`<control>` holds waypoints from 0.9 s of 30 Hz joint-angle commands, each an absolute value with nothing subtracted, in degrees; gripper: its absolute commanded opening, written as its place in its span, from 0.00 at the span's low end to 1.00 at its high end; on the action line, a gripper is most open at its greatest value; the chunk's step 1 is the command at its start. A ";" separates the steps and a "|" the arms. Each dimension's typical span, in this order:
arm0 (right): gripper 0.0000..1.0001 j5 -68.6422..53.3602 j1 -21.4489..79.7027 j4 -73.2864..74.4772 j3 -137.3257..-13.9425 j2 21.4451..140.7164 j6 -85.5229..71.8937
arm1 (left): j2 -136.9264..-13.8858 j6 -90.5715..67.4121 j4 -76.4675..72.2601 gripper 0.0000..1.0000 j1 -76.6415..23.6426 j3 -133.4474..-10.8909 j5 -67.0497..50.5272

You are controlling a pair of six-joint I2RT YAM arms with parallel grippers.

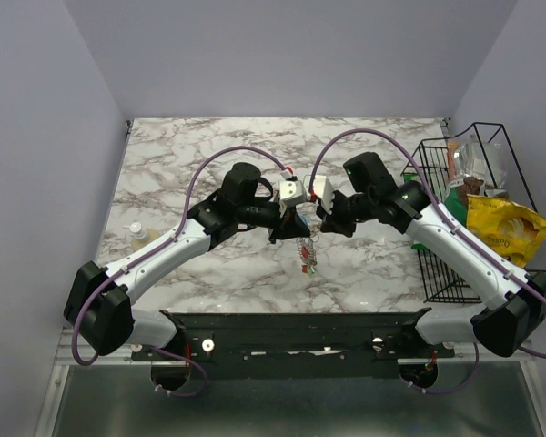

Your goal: Remove the keys from the keyring

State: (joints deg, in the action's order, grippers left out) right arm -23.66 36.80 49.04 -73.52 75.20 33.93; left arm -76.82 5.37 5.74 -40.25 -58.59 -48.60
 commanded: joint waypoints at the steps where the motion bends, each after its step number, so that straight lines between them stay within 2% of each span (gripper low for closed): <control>1: 0.01 -28.37 37.18 50.53 -73.47 75.23 35.59 | -74.97 5.80 5.18 0.00 -40.69 -58.36 -48.78; 6: 0.01 -31.29 37.27 52.30 -73.92 75.59 36.56 | -75.23 5.89 5.71 0.00 -40.69 -59.41 -48.69; 17: 0.01 -14.78 36.91 45.53 -75.06 71.63 34.54 | -74.97 7.29 6.68 0.00 -40.69 -57.48 -47.99; 27: 0.01 -13.10 36.39 46.85 -82.79 70.31 34.63 | -74.36 8.35 7.12 0.00 -40.87 -55.72 -46.67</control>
